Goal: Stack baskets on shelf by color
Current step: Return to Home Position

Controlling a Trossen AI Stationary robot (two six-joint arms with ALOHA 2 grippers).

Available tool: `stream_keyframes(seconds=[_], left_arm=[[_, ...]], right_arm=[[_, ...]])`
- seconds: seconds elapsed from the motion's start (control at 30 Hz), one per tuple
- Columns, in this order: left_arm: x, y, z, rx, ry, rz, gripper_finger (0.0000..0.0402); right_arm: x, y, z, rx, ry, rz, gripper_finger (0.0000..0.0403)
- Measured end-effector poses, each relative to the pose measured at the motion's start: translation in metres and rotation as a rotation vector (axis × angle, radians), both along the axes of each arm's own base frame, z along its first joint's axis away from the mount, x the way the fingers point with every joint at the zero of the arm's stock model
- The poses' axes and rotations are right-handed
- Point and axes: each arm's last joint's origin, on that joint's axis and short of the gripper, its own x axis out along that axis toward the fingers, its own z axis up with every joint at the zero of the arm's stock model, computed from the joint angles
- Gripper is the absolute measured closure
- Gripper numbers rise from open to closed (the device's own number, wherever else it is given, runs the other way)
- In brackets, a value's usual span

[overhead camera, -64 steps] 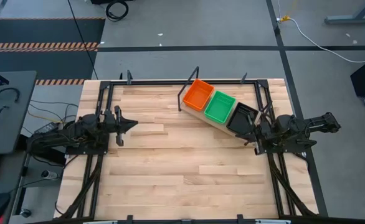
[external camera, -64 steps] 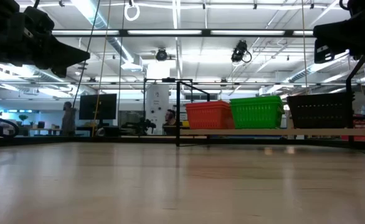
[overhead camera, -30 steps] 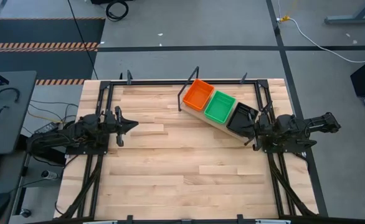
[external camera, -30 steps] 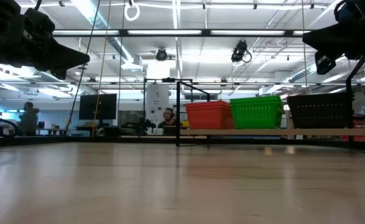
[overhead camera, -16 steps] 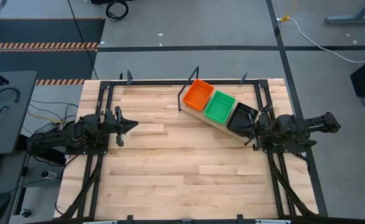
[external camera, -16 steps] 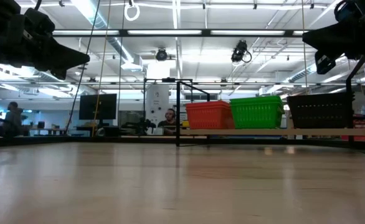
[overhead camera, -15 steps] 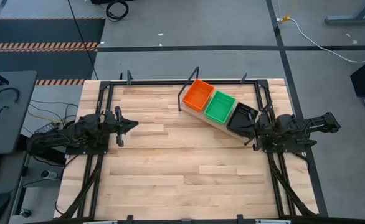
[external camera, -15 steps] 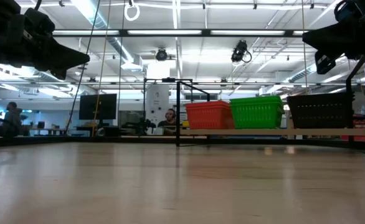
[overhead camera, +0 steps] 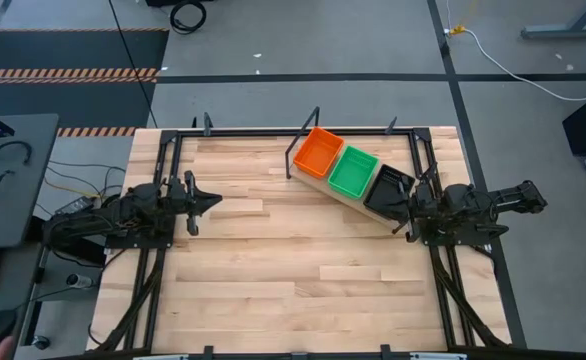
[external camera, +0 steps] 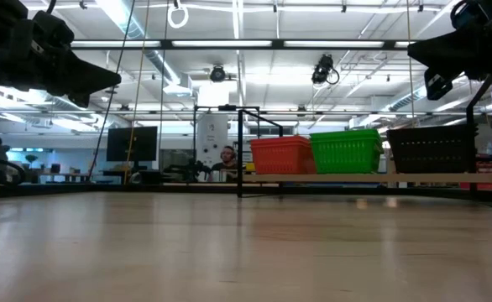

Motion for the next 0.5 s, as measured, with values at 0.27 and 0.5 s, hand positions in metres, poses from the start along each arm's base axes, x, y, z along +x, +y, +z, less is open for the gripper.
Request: stream_keyframes(seconds=[0.27,0.5], left_arm=[[0.0000,0.0000,0.0001,0.000,0.000,0.000,0.0378],[0.0000,0.0000,0.0000,0.000,0.000,0.000,0.0368]], right_arm=[[0.0000,0.0000,0.0000,0.000,0.000,0.000,0.0387],[0.0000,0.0000,0.0000,0.000,0.000,0.000,0.0387]])
